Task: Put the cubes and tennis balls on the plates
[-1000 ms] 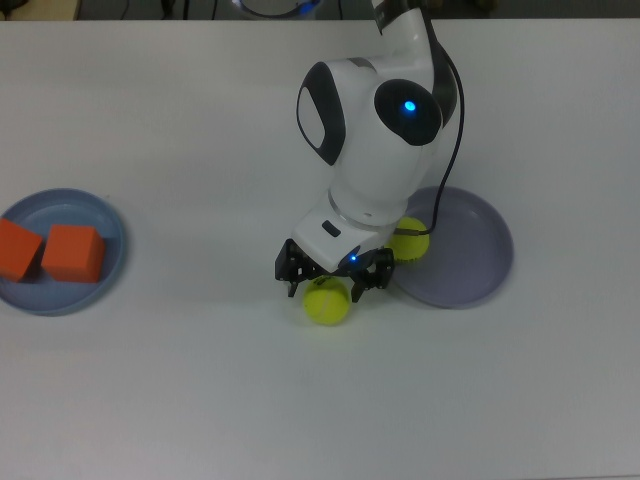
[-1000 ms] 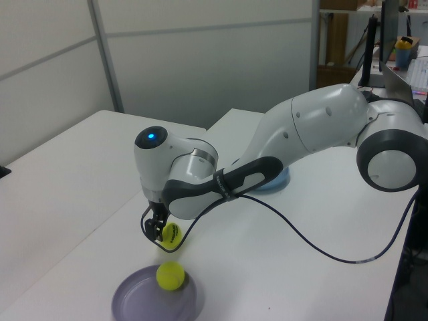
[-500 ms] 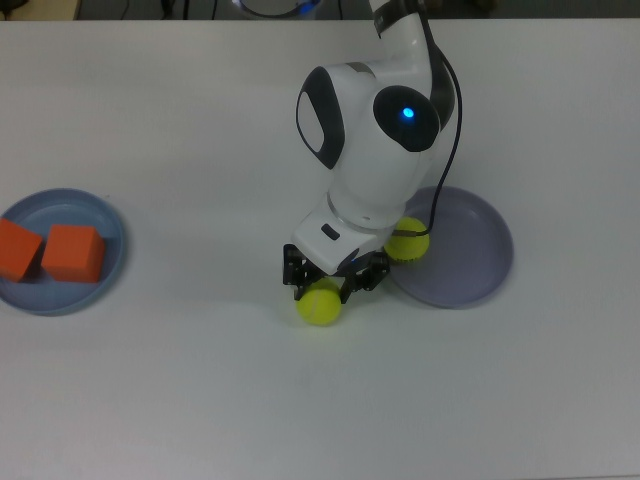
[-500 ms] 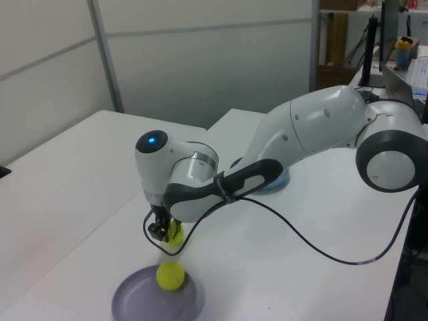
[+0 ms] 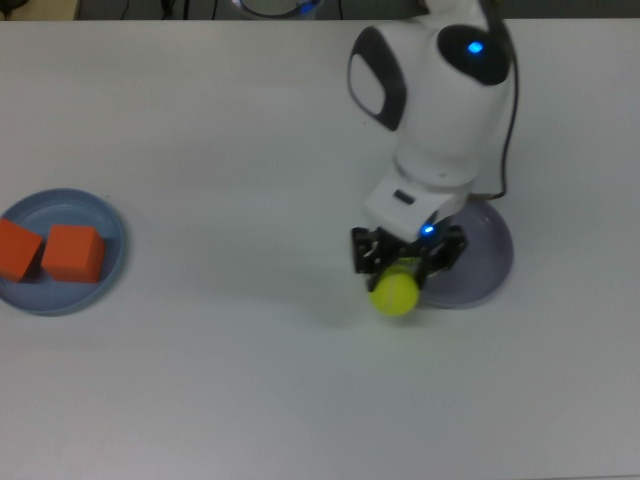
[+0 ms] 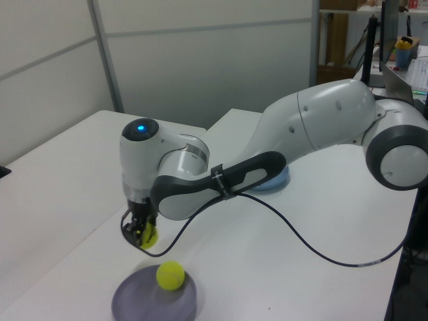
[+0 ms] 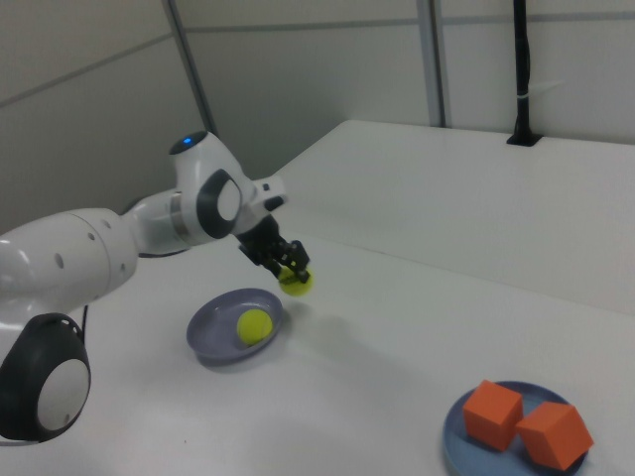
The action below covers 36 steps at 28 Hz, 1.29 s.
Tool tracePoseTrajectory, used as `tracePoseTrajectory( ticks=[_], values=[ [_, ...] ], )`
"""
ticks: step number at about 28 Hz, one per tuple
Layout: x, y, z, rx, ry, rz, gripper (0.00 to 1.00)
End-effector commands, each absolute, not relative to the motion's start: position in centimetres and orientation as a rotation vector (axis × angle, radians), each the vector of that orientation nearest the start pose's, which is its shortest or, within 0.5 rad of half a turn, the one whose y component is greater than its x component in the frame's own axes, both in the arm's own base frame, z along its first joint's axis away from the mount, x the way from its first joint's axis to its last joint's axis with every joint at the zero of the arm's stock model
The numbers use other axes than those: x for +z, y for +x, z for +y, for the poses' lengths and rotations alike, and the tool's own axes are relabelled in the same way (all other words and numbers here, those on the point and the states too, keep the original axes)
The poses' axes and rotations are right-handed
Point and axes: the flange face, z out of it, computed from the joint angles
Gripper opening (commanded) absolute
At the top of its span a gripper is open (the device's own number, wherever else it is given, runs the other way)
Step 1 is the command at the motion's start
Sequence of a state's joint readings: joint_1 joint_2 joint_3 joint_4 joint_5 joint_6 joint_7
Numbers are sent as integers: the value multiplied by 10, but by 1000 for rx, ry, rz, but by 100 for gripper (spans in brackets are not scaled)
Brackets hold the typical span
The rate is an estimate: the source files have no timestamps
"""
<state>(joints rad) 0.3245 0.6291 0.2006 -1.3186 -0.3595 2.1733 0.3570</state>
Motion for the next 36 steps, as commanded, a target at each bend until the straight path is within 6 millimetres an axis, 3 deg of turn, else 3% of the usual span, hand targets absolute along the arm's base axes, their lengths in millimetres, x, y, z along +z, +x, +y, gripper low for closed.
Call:
tracePoseTrajectory(
  ticks=[1, 6, 8, 9, 10, 11, 17, 23, 28, 29, 36],
  values=[
    [418, 650, 360, -465, -3093, -488, 0],
    [413, 626, 387, -373, -3102, -562, 1],
    [410, 621, 392, -337, -3117, -574, 11],
    [407, 614, 396, -303, -3133, -560, 48],
    [407, 611, 398, -294, -3140, -539, 79],
    [406, 610, 398, -287, -3147, -505, 100],
    [429, 609, 398, -333, -3139, -397, 100],
    [495, 597, 380, -340, -3110, -379, 100],
    [545, 595, 333, -329, -3151, -426, 100],
    [559, 595, 308, -301, -3185, -415, 100],
    [619, 585, 212, -194, -3236, -344, 100]
  ],
)
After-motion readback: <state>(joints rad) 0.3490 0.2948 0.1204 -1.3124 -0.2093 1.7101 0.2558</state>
